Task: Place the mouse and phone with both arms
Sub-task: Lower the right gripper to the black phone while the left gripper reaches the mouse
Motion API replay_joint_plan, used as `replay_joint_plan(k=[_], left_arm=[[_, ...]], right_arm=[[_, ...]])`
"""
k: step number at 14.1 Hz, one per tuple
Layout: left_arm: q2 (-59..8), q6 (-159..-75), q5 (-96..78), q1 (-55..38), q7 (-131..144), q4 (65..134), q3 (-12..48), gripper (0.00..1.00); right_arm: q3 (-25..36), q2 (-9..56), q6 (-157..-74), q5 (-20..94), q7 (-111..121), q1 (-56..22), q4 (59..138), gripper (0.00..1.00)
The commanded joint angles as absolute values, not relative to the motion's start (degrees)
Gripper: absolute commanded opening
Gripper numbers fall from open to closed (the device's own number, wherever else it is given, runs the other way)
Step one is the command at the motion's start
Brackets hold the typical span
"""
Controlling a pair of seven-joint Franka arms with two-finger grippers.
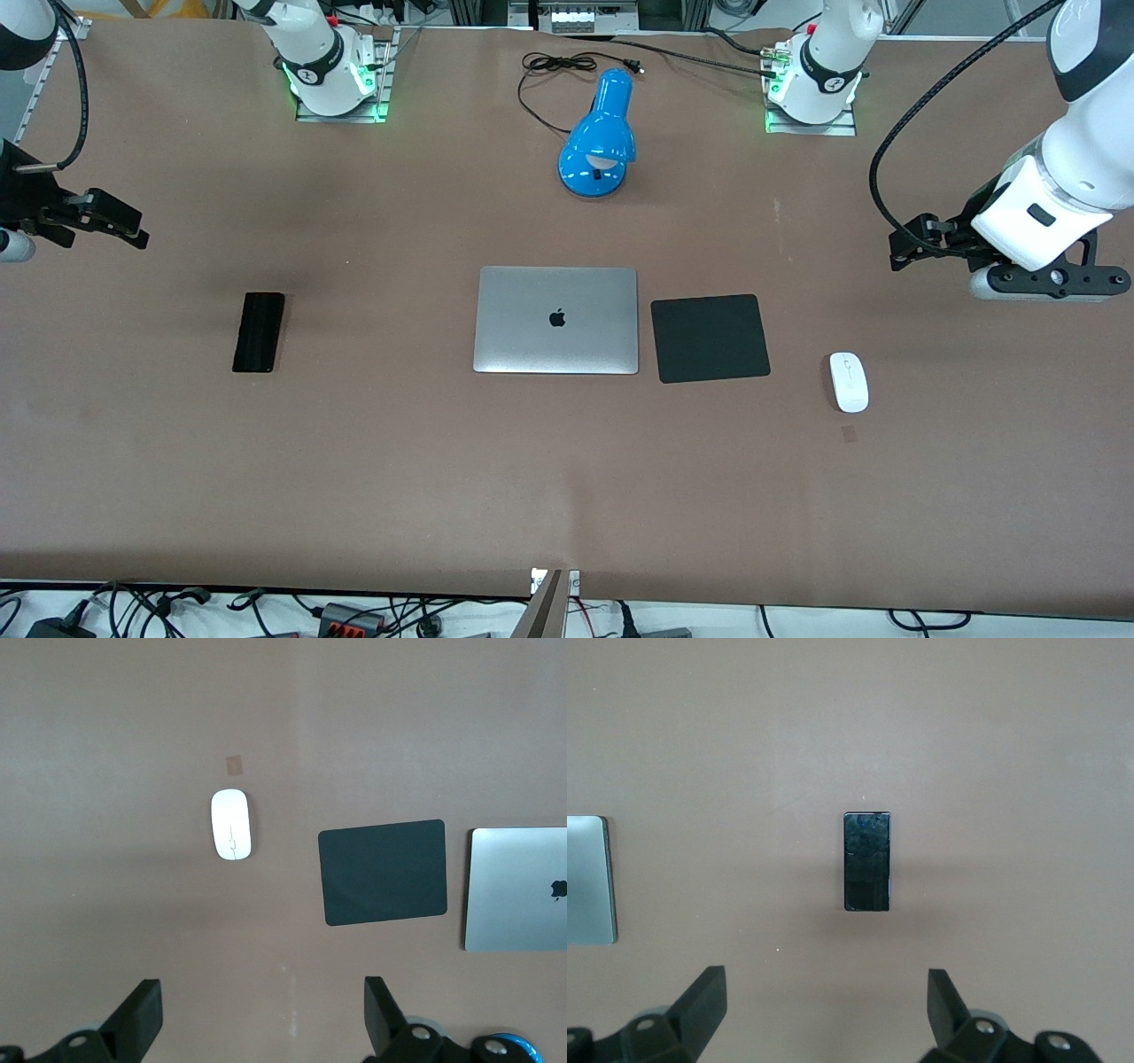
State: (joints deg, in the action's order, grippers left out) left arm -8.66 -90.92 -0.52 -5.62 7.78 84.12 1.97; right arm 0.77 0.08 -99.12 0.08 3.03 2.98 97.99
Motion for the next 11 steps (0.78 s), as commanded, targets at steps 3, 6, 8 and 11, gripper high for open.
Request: replay_joint_plan(k=[3, 6, 8, 11], left_arm=[[-7.5, -91.3, 0.1, -5.8, 7.3, 85.3, 2.1, 1.00], [-8.8, -91.6, 0.1, -5.8, 7.9, 84.8, 2.0, 1.00], [-9.5, -92.2, 0.0, -5.6, 7.3, 84.8, 1.8, 1.00], [-14.1, -95.9, 1.2, -5.8, 8.1, 85.0, 1.1, 1.00]], right_arm=[[0.1, -0.9, -98.0, 0.4, 3.3, 3.8, 97.6, 1.00], [0.1, -0.4, -98.2, 0.4, 3.3, 3.8, 97.6, 1.00], [0.1, 1.2, -99.0, -0.1, 2.8, 3.8, 97.8, 1.00], [0.1, 4.6, -99.6, -1.8, 3.0, 3.8, 97.8, 1.00]])
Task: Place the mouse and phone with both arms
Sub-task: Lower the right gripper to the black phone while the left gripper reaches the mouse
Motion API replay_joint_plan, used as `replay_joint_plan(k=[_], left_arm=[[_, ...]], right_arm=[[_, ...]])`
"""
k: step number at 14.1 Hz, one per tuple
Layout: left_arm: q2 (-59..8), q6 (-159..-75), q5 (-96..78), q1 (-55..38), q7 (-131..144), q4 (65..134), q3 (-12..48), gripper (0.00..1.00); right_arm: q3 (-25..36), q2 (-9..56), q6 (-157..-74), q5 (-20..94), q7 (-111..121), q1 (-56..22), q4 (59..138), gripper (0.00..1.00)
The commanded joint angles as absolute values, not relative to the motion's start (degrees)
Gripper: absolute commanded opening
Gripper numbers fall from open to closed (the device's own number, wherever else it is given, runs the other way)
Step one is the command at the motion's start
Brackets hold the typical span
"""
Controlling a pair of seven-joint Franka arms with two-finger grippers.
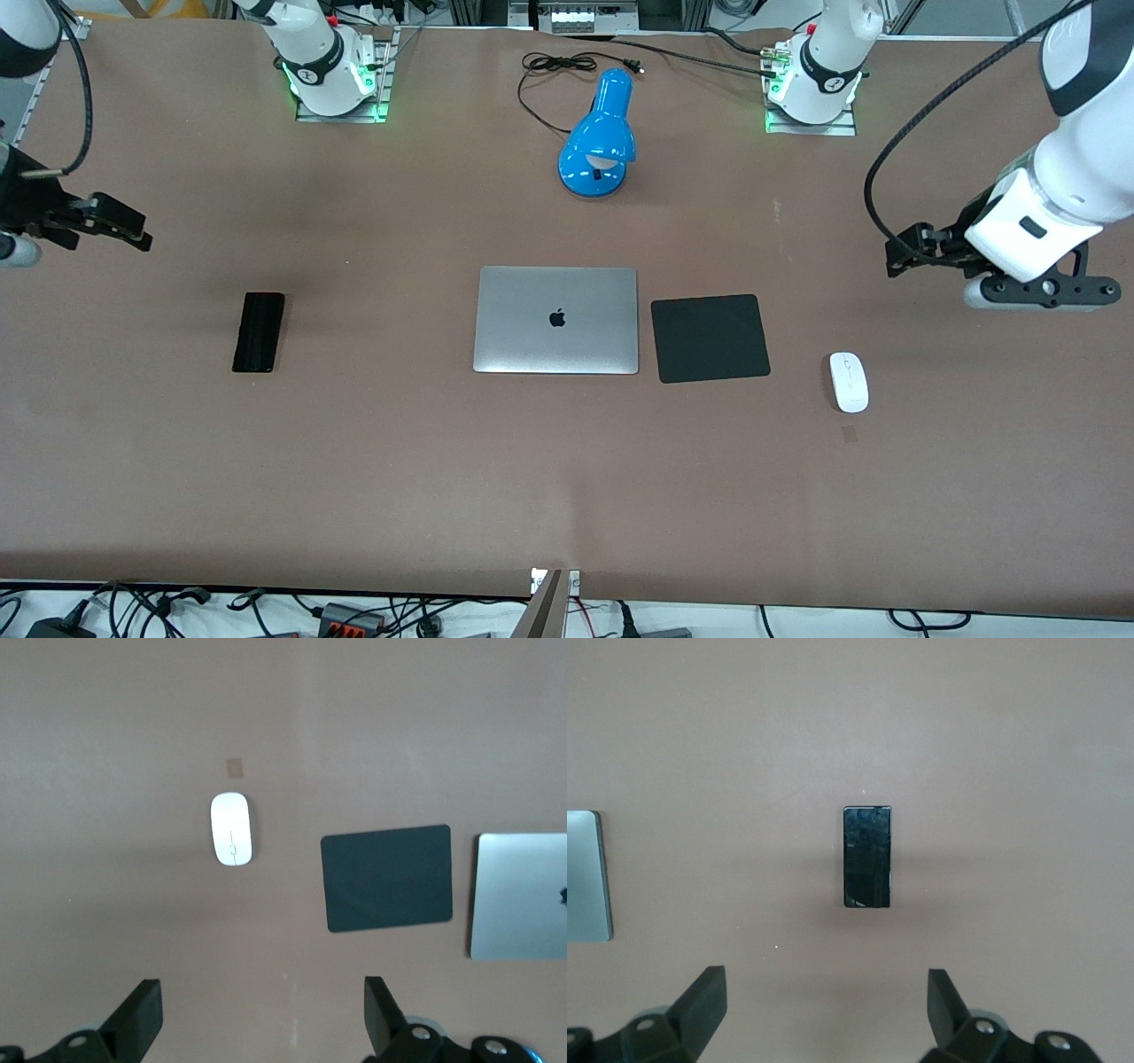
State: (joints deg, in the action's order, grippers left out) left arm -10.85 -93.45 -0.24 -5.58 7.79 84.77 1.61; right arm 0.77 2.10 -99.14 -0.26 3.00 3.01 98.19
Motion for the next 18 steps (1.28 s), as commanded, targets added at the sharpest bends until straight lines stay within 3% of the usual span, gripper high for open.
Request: replay_joint_plan(k=[1, 4, 14, 18], left_arm=[[-15.5, -96.3, 1.4, -5.5, 8.1, 85.0, 1.1, 1.00], [-20.8, -100.1, 1.3, -4.7, 6.9, 85.1, 1.2, 1.00], [-39.2, -114.7, 1.5, 1.6, -3.5, 85.9, 1.1, 1.00], [-40.2, -122.3, 1.5, 1.5, -4.1, 91.2, 1.1, 1.00]], right_arm=[[0.1, 6.0, -99.5, -3.9, 2.9, 3.7, 97.7, 1.00], [0.0, 10.0, -101.8, -4.5, 2.3, 3.4, 97.9, 1.00], [0.1, 22.2, -127.2, -4.3, 2.2, 5.4, 109.8, 1.00], [0.1, 25.0, -140.9, -4.0, 1.7, 7.1, 116.7, 1.00]])
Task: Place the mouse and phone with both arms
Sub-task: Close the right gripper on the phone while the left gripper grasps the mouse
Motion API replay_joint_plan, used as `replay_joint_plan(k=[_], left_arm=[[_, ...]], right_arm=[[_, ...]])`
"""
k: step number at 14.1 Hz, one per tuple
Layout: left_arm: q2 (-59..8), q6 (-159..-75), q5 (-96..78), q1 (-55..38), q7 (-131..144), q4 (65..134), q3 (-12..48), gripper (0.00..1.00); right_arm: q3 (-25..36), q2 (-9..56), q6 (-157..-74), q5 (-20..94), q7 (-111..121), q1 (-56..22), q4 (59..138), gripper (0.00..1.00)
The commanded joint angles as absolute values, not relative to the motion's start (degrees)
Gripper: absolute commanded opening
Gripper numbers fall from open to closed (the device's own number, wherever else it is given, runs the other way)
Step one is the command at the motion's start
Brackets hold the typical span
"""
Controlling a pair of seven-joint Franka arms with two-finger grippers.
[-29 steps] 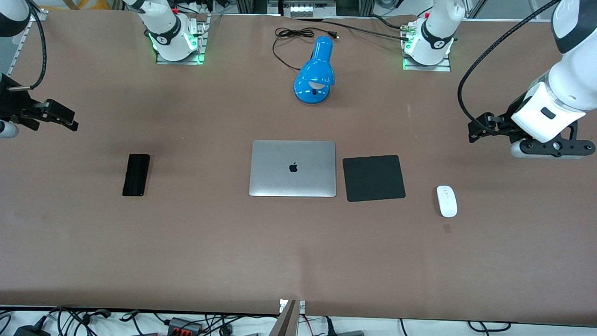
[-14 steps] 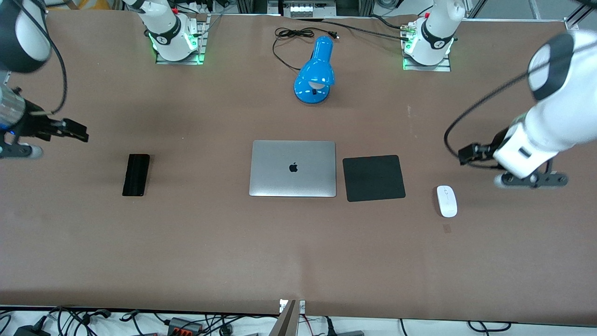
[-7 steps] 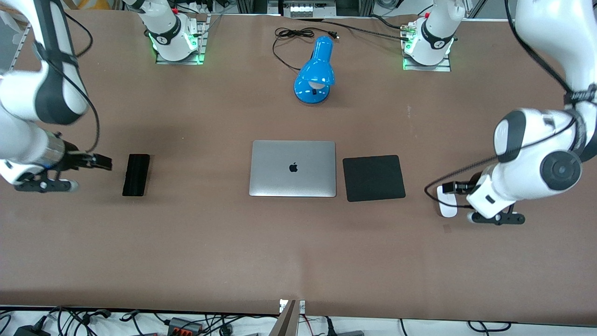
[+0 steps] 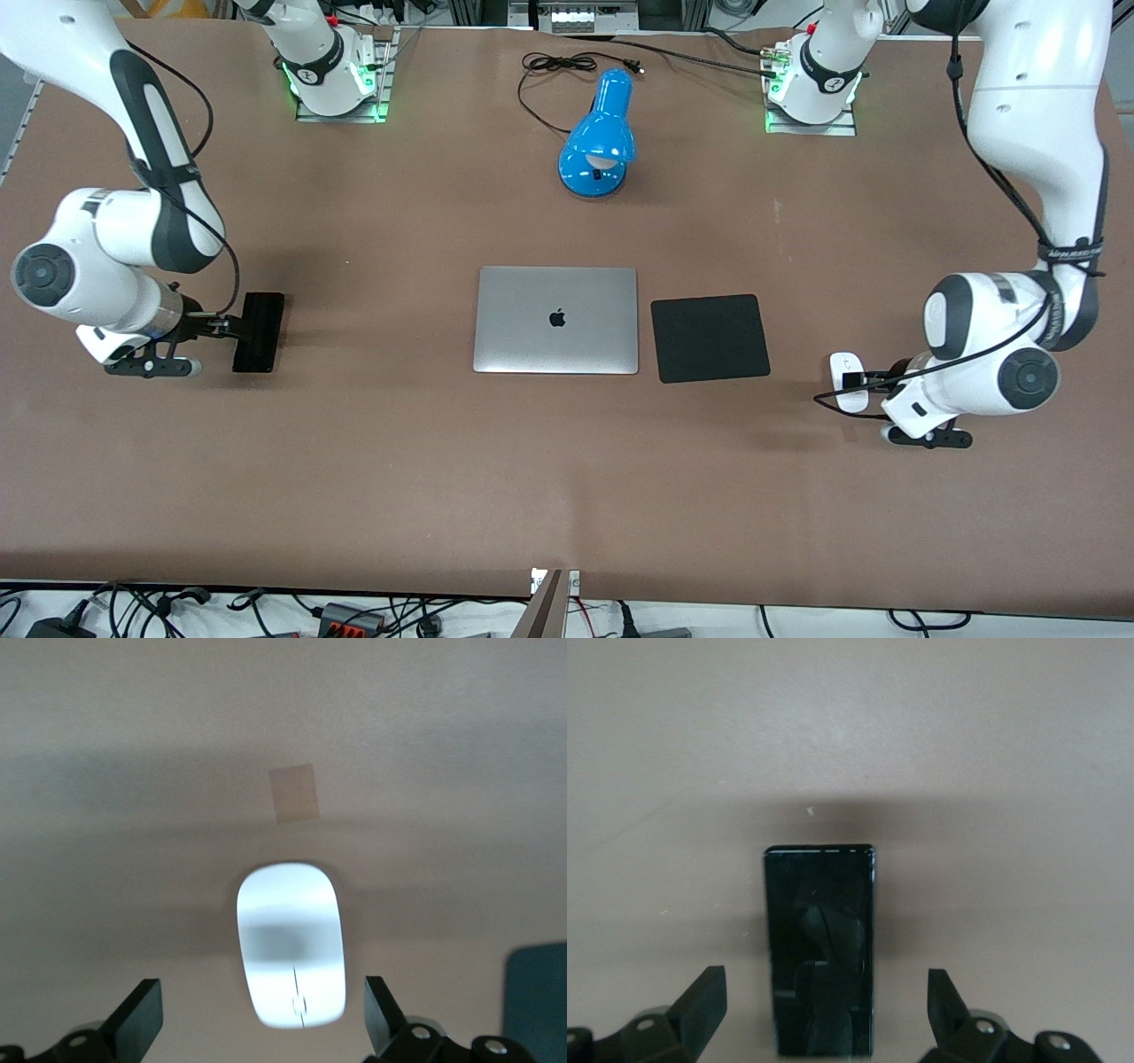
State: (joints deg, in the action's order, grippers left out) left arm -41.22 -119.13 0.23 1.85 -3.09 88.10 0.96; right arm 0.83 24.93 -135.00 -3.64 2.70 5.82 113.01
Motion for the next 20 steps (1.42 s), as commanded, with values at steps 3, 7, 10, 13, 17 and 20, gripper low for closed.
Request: replay_joint_plan(k=[3, 7, 10, 13, 17, 20], left_arm=[[-40.3, -122.6, 1.6, 1.1, -4.3, 91.8, 1.1, 1.00], [-40.6, -122.6, 1.8, 0.9, -4.3, 92.9, 1.1, 1.00], [-40.7, -122.6, 1.8, 0.7, -4.3, 93.0, 1.1, 1.00], [-41.0, -122.6, 1.8, 0.6, -4.3, 93.1, 1.1, 1.00], [-41.5, -122.9, 1.8, 0.6, -4.3, 93.1, 1.1, 0.90], [-41.7, -123.0, 1.8, 0.6, -4.4, 93.0, 1.2, 0.77]], right_arm=[[-0.1, 27.4, -143.9, -1.6, 1.3, 7.5, 117.2, 1.00], [-0.2, 29.4, -144.8, -0.2, 2.1, 5.5, 117.2, 1.00], [-0.1, 30.3, -144.8, -0.4, 2.8, 5.5, 117.2, 1.00], [-0.1, 30.5, -144.5, -0.5, 6.7, 5.5, 117.1, 1.00], [0.0, 30.6, -144.2, -0.4, 7.3, 5.4, 117.1, 1.00], [0.0, 30.3, -143.8, -0.4, 7.3, 5.4, 116.6, 1.00]])
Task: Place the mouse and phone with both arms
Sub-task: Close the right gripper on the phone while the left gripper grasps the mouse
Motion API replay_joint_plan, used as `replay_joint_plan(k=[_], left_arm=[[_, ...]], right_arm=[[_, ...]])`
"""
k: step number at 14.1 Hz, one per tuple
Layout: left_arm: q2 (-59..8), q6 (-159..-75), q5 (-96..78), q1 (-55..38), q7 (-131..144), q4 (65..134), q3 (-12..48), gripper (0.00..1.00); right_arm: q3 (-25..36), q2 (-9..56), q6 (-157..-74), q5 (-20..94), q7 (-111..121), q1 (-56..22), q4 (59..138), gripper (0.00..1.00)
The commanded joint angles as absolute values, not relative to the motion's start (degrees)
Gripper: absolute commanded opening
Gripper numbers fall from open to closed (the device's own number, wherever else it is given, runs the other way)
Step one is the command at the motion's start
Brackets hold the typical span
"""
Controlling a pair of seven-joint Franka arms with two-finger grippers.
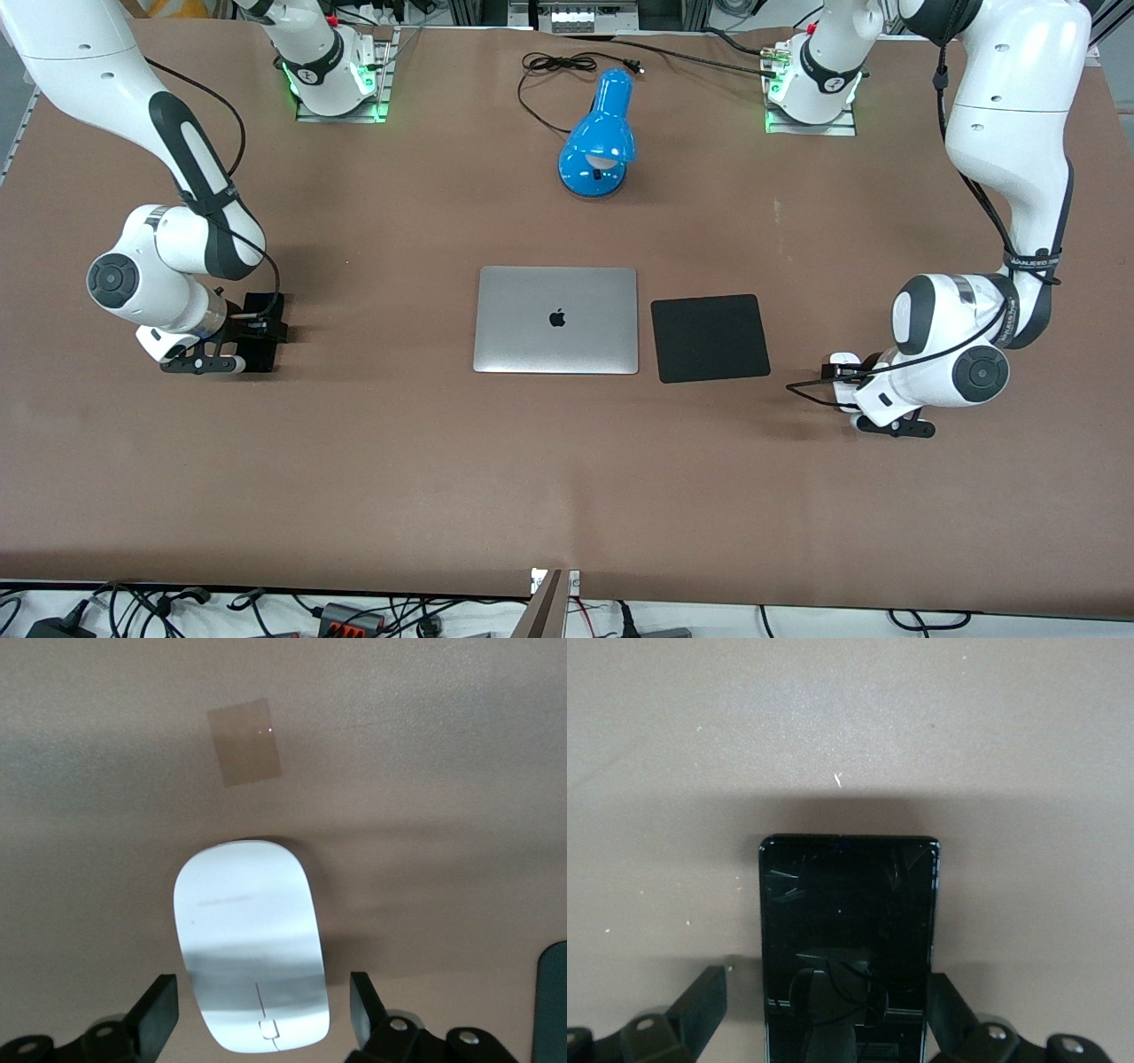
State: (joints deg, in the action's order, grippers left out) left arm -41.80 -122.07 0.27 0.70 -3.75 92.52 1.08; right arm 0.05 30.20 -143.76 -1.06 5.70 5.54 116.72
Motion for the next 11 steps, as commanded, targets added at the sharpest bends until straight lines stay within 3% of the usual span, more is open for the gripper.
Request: replay_joint_plan(k=[1, 5, 8, 11], left_arm=[[-41.7, -123.1, 1.8, 0.6, -4.4, 93.0, 1.2, 0.74], [-42.1, -123.5, 1.8, 0.5, -4.4, 92.9, 1.2, 0.63], [-41.8, -123.0, 1.8, 0.5, -3.7, 92.5, 1.8, 0.47], [-41.4, -122.6, 1.8, -0.4, -3.3, 91.9, 2.1, 0.43]], right_arm=[[0.0, 30.3, -143.7, -0.4, 6.9, 5.4, 116.7, 1.00], [0.2, 30.3, -143.3, -0.4, 6.9, 5.9, 116.7, 1.00], [0.3, 30.1, -142.3, -0.3, 6.7, 6.0, 116.2, 1.00], [0.3, 29.9, -142.2, -0.2, 5.5, 6.0, 115.9, 1.00]])
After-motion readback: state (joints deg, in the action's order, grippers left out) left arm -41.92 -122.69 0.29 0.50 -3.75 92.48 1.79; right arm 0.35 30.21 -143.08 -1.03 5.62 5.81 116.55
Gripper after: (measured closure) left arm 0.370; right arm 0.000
